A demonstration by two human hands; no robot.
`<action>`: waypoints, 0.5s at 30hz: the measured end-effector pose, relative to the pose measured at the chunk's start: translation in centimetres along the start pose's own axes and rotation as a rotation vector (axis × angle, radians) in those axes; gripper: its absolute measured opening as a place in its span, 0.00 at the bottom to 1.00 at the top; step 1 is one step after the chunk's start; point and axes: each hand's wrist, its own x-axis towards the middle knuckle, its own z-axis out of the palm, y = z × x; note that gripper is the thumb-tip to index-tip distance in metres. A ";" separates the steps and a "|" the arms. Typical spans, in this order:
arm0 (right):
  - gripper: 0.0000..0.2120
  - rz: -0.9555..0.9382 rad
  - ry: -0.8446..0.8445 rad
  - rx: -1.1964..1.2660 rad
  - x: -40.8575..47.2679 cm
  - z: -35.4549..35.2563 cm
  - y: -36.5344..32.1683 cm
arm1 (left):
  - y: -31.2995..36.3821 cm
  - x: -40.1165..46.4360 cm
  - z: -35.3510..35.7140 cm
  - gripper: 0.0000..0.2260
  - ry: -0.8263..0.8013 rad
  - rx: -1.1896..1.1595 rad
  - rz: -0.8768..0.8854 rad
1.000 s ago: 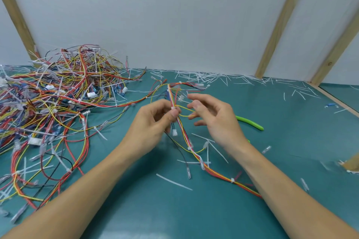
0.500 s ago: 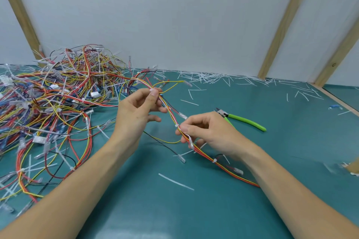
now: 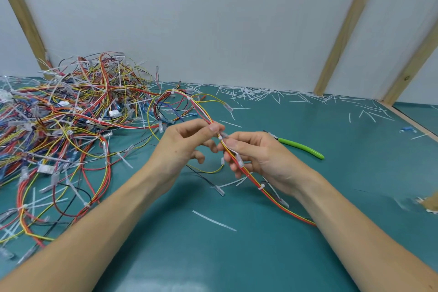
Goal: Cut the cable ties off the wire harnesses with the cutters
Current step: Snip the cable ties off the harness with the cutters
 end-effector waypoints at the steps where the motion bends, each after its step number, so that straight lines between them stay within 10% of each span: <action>1: 0.10 0.003 0.014 -0.038 0.0 0.0 0.0 | 0.0 0.0 -0.1 0.09 0.021 -0.008 0.005; 15: 0.10 0.139 -0.130 -0.014 -0.6 -0.6 -0.5 | 0.6 0.9 -1.6 0.12 0.499 -0.134 0.011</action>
